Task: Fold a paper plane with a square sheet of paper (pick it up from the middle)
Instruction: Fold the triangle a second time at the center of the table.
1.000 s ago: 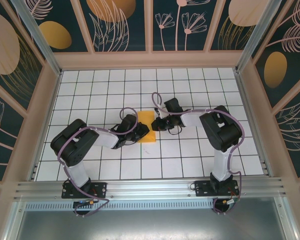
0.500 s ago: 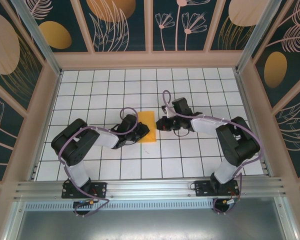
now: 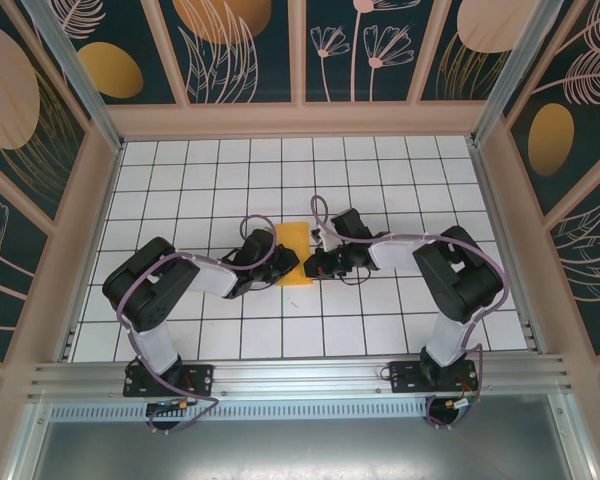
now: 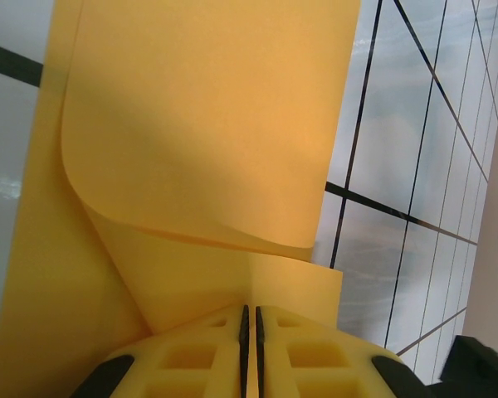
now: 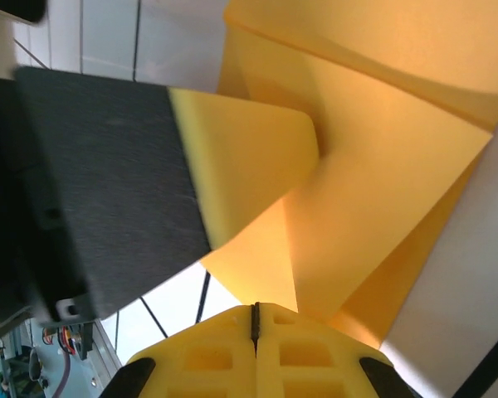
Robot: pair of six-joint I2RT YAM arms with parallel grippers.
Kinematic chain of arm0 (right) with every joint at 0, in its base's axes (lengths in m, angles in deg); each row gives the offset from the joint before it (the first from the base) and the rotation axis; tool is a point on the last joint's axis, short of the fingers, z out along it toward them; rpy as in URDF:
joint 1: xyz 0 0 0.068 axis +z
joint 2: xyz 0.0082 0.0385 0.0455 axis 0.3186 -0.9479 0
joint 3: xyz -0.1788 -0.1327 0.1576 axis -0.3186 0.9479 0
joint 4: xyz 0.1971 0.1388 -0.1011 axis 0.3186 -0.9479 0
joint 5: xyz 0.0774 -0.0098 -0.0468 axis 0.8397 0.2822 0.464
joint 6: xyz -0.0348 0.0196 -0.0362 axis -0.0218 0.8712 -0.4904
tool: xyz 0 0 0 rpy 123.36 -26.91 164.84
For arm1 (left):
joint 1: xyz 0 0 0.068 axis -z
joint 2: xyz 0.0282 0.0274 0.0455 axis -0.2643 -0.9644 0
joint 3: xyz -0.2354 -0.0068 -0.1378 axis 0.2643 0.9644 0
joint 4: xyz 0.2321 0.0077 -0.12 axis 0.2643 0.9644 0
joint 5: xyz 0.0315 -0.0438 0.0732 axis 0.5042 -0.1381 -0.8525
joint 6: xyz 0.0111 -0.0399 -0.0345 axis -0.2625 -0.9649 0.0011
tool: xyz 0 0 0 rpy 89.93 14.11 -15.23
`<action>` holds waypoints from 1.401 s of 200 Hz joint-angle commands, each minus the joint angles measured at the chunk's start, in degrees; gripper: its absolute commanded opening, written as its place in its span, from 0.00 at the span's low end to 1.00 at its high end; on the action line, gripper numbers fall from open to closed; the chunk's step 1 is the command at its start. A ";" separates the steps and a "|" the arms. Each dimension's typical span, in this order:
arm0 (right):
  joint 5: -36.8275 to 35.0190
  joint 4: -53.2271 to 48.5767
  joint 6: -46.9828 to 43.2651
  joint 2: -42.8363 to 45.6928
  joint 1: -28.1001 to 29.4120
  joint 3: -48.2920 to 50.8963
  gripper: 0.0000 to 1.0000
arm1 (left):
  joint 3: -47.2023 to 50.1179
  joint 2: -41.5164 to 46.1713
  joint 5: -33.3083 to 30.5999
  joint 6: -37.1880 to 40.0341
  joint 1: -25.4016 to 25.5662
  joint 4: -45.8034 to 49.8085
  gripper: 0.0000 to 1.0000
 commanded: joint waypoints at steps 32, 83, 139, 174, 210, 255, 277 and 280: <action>-2.08 -1.77 -2.21 -3.05 0.28 -2.31 0.00 | 1.98 -0.58 -1.87 -0.62 0.45 1.92 0.15; -3.65 -3.23 -3.12 -2.80 0.06 -2.44 0.01 | 2.80 -0.27 -2.29 -0.81 0.48 1.64 0.15; -5.86 -5.44 -5.22 -3.62 -0.07 -3.43 0.02 | 3.30 -0.05 -3.03 -0.94 0.48 1.73 0.15; -9.62 -8.29 -5.87 -5.52 0.01 -3.21 0.02 | 3.60 -0.72 -3.34 -1.15 0.51 1.38 0.14; -14.65 -11.29 -7.07 -6.67 0.44 -2.30 0.00 | 4.12 -0.73 -4.11 -1.34 0.49 1.37 0.13; -15.11 -15.14 -8.56 -3.15 0.57 -2.22 0.00 | 3.86 -1.01 -4.22 -1.20 0.51 1.69 0.13; -14.02 -17.95 -11.52 -3.11 1.82 -2.47 0.00 | 3.90 -1.34 -4.49 -1.30 0.49 1.69 0.13; -14.13 -18.33 -11.86 -3.14 2.07 -2.55 0.00 | 3.90 -1.35 -4.49 -1.30 0.44 1.68 0.13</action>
